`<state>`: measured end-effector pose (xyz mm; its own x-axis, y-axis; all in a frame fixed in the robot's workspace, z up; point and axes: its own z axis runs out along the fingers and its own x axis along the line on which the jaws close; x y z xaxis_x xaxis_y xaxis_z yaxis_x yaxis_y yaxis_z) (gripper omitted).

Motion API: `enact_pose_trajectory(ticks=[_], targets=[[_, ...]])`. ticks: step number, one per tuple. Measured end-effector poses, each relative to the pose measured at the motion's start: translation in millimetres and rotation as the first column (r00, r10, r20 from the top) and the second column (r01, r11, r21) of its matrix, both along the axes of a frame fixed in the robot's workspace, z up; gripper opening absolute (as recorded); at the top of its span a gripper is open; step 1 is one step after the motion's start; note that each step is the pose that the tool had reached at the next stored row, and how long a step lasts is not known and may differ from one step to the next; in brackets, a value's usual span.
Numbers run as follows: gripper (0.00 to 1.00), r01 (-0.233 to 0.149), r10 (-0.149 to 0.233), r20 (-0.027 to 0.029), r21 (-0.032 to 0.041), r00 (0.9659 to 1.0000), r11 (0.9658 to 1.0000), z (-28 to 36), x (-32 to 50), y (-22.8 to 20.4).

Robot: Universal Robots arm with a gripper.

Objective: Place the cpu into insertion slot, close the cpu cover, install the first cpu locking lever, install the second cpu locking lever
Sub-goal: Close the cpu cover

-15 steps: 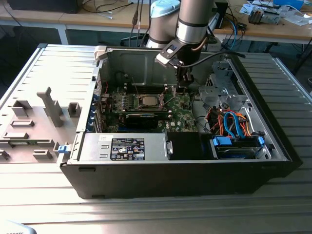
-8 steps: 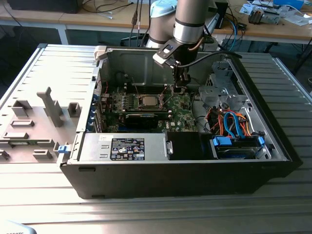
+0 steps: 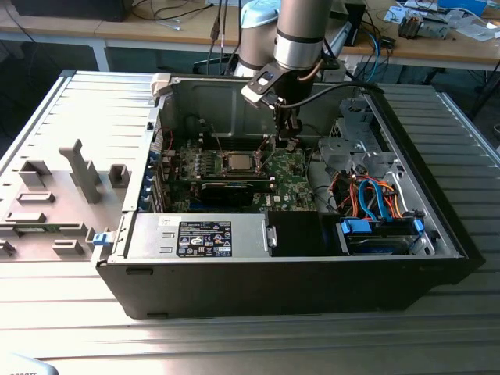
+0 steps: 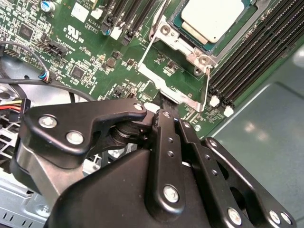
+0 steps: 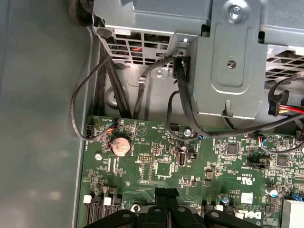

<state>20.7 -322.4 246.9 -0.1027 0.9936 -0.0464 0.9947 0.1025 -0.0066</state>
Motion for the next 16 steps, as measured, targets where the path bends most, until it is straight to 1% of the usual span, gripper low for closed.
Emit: enact_pose_trajectory(ticks=[8, 14, 16], targets=[[0.11, 0.0, 0.0, 0.0, 0.0, 1.0, 1.0, 0.0, -2.7, 0.0], [0.11, 0.0, 0.0, 0.0, 0.0, 1.0, 1.0, 0.0, -7.5, 0.0], [0.11, 0.0, 0.0, 0.0, 0.0, 1.0, 1.0, 0.0, -10.8, 0.0]])
